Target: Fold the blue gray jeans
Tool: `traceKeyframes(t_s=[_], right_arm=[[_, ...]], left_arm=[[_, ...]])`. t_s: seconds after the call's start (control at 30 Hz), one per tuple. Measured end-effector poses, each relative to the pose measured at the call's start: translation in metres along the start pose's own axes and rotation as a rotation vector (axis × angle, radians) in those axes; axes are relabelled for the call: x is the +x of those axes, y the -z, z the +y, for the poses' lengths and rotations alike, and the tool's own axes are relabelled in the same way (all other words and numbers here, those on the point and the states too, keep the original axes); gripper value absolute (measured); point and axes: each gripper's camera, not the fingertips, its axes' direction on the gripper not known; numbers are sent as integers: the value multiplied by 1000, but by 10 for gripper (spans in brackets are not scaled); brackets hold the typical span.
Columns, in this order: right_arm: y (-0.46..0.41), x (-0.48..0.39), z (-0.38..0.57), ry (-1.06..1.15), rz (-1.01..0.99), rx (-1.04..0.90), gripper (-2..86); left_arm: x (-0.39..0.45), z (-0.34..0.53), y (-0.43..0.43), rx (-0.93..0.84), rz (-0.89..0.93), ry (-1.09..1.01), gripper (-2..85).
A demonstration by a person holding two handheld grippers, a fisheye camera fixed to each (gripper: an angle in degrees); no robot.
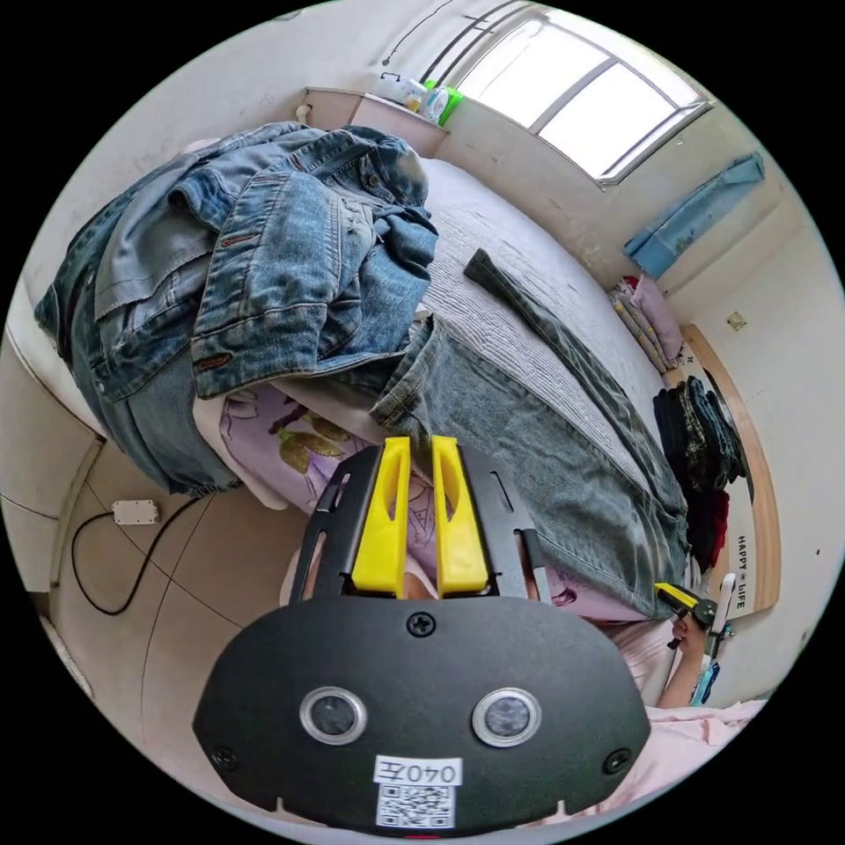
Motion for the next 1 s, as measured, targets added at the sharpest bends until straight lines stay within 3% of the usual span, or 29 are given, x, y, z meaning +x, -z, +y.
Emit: traceKeyframes(t_s=[0.17, 0.37, 0.63, 0.8, 0.87, 1.0], right_arm=[[-4, 8, 0, -4, -11, 4, -10], [-8, 17, 2, -6, -1, 9, -10], [-16, 34, 6, 2, -1, 5, -10], [-10, 46, 10, -51, 10, 41, -10], [13, 34, 14, 17, -112, 196, -10], [6, 21, 9, 114, -306, 195, -10]], left_arm=[[-14, 3, -1, 42, 157, 49, -12], [-7, 0, -24, -23, -25, 27, 14], [-7, 9, -43, 31, -62, 80, 28], [14, 11, -70, -5, -111, 21, -7], [21, 12, -74, 8, -133, -7, -8], [25, 17, -98, -26, -165, -23, -9]])
